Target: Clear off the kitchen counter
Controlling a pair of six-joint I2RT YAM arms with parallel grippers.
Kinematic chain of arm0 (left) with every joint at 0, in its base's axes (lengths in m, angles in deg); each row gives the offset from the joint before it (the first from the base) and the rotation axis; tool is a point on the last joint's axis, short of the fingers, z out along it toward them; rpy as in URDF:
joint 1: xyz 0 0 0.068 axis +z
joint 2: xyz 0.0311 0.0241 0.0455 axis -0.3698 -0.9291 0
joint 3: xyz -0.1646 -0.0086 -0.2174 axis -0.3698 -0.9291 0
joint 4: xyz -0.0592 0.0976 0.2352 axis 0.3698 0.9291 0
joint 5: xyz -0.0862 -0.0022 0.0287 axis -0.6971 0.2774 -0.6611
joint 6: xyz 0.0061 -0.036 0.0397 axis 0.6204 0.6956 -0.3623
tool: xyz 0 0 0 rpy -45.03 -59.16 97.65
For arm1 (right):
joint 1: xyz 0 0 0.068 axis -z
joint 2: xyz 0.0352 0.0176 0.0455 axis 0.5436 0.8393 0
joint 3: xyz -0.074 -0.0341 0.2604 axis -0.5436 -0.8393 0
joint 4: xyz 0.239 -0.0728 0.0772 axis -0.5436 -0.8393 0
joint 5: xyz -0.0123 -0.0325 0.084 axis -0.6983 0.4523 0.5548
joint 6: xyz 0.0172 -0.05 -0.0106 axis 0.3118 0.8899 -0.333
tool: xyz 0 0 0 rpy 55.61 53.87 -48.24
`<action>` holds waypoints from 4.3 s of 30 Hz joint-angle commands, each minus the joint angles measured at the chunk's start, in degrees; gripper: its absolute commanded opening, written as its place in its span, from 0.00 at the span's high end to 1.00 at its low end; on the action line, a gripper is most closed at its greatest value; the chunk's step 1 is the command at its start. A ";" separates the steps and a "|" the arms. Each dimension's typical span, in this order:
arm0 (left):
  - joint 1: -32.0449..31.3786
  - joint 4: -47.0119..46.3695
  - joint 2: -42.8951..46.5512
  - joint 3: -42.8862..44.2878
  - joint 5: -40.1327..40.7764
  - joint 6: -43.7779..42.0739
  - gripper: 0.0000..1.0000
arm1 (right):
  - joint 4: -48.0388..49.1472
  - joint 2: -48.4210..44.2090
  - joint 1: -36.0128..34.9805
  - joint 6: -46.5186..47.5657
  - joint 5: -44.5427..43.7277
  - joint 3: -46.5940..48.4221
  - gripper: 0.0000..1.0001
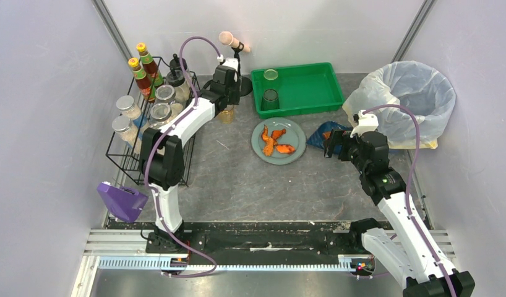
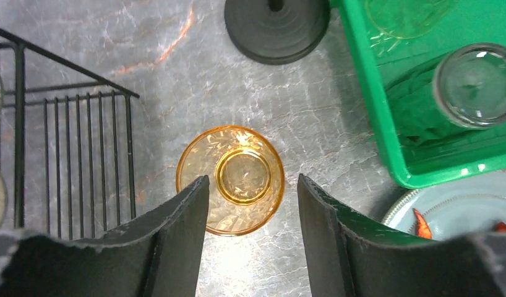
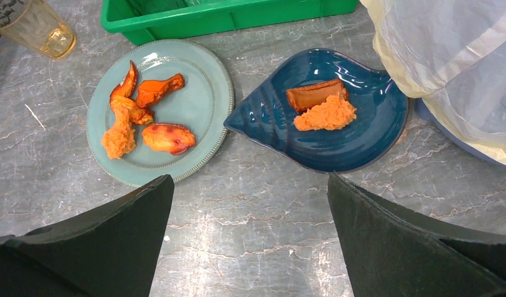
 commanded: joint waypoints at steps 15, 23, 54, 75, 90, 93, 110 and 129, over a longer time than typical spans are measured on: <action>2.20 4.43 -9.96 4.25 -5.87 6.63 0.52 | 2.06 0.56 0.27 -2.09 1.83 0.40 0.02; 2.29 4.28 -6.79 3.78 -5.49 5.82 0.48 | 2.03 -0.13 0.20 -2.37 1.92 0.22 0.02; 6.23 6.55 -6.76 6.99 0.04 14.28 0.44 | 2.52 -0.25 0.23 -3.53 2.75 0.13 0.02; 7.88 2.15 2.07 -0.37 -13.81 16.87 0.98 | 9.21 1.42 0.19 -6.29 11.01 -1.00 0.02; 7.77 -25.58 27.93 -24.97 -41.59 36.22 0.98 | 37.07 7.78 0.10 -24.20 26.84 -3.79 0.02; 7.51 -32.61 31.18 -29.33 -44.41 41.95 0.98 | 47.73 9.29 0.11 -30.16 29.85 -5.43 0.02; 0.88 -53.33 39.99 -42.71 -42.58 64.60 0.98 | 83.89 27.63 -10.45 -45.76 31.70 1.17 0.02; -1.59 -65.07 36.52 -46.88 -41.20 72.90 0.97 | 97.57 39.32 -13.34 -54.26 35.19 8.04 0.28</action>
